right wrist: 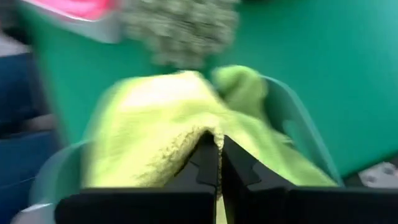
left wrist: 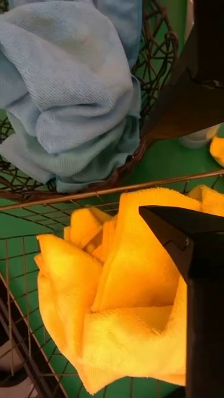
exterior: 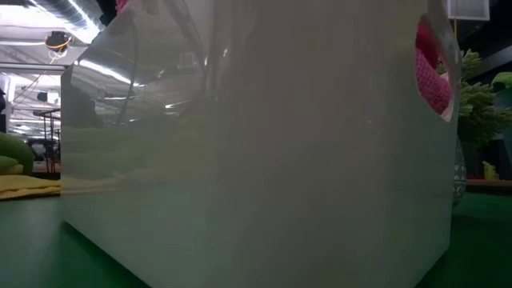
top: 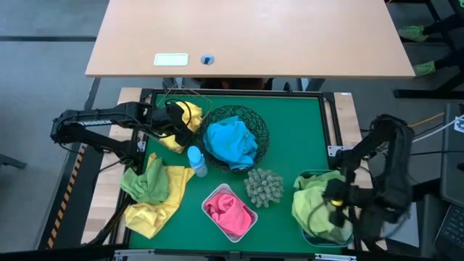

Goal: Sort microfiber towel by color & place in baskets
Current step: Put the green microfiber cloth into the blue bin

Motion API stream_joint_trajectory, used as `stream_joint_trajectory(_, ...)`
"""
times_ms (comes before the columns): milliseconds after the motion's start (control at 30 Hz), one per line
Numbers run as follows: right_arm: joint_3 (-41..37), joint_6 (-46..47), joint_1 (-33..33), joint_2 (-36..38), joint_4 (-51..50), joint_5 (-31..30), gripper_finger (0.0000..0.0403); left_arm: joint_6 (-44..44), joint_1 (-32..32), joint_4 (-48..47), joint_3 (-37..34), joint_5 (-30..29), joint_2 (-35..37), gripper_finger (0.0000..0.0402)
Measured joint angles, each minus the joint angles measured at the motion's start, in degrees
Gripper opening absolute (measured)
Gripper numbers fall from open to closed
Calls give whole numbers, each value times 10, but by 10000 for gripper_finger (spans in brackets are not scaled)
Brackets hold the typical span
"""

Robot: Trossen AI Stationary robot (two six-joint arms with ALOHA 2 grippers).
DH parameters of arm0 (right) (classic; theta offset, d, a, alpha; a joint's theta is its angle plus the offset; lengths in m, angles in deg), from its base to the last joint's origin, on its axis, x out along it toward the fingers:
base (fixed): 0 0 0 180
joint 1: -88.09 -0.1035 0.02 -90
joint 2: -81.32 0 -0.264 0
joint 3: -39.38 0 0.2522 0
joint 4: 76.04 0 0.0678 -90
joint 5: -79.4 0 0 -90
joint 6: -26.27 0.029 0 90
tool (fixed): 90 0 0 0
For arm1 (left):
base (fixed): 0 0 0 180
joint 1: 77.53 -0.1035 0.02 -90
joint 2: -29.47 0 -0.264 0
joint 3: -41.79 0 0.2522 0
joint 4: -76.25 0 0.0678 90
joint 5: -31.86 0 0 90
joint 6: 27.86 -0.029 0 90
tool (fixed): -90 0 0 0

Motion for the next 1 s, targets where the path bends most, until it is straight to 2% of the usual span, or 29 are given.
stream_joint_trajectory(100, -82, 25, 30, 0, 5, 5, 1, 0, 0, 1, 0, 0, 0, 174)
stream_joint_trajectory(233, -194, 39, 82, 0, 65, 92, 1, 0, 0, 1, 0, 0, 0, 174)
stream_joint_trajectory(367, -303, 1, 109, 0, 245, 177, 1, 0, 0, 1, 0, 0, 0, 174)
stream_joint_trajectory(500, -390, -45, 113, 3, 470, 194, 1, 0, 0, 0, 0, 0, 0, 174)
stream_joint_trajectory(567, -418, -49, 118, 3, 530, 203, 1, 0, 0, 0, 0, 0, 0, 174)
stream_joint_trajectory(833, -433, -52, 137, 3, 527, 205, 1, -1, 0, 0, 0, 0, 0, 174)
stream_joint_trajectory(1000, -435, -56, 162, 3, 504, 182, 1, -1, 0, 0, 0, 0, 0, 174)
